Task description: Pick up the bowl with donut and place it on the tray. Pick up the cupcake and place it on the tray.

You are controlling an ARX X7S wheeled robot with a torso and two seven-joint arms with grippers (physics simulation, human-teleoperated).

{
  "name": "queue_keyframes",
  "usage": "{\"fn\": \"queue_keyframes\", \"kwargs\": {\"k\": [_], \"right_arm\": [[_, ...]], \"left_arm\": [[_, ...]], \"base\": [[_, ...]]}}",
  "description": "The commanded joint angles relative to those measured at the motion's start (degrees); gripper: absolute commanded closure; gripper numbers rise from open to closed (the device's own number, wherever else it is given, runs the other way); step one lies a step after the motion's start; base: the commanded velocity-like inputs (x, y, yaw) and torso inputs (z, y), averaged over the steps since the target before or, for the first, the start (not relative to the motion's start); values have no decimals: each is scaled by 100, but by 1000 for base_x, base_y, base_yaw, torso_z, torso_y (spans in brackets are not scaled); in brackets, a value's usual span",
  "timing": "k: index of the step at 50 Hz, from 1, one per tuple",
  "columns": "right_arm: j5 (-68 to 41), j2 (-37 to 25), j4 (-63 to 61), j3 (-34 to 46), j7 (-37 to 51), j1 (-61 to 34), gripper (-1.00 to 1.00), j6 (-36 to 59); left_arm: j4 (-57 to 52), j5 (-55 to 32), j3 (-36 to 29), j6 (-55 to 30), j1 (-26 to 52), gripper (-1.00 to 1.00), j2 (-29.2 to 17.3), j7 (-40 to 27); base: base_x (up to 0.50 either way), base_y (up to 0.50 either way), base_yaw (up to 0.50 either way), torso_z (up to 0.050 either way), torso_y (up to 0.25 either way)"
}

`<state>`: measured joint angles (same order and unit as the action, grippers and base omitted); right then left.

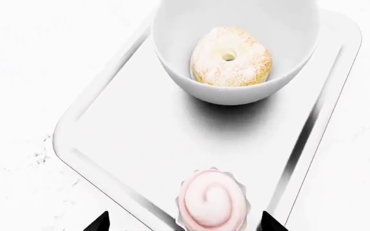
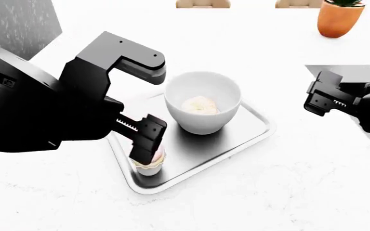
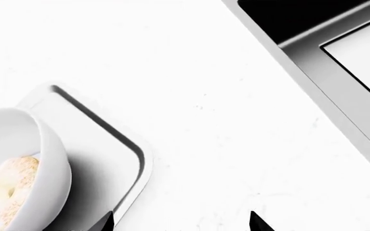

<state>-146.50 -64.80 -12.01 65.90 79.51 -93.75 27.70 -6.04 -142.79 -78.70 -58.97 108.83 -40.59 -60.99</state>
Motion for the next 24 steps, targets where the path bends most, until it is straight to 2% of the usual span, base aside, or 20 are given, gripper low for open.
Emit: {"fn": "queue_keyframes", "kwargs": {"k": [1, 6, 11, 15, 24], "right_arm": [[-110, -45, -93, -42, 131, -170, -100, 119], [-210, -242, -457, -183, 196, -414, -100, 339], [-474, -600, -1204, -407, 453, -779, -100, 584], [-727, -932, -1824, -609, 598, -1053, -100, 727], [-665, -1836, -3306, -978, 508, -1295, -100, 769]], "left_arm": [[-202, -288, 67, -13, 249, -100, -93, -99], [-497, -536, 319, -5, 740, -100, -294, -260], [-830, -580, 556, -47, 1445, -100, -586, -729], [-1030, -323, 673, -386, 1990, -100, -686, -1093], [-1864, 145, 962, -284, 2211, -100, -1015, -1741]], "base": [[0, 0, 0, 0, 0], [0, 0, 0, 0, 2], [0, 0, 0, 0, 0], [0, 0, 0, 0, 0], [0, 0, 0, 0, 0]]}}
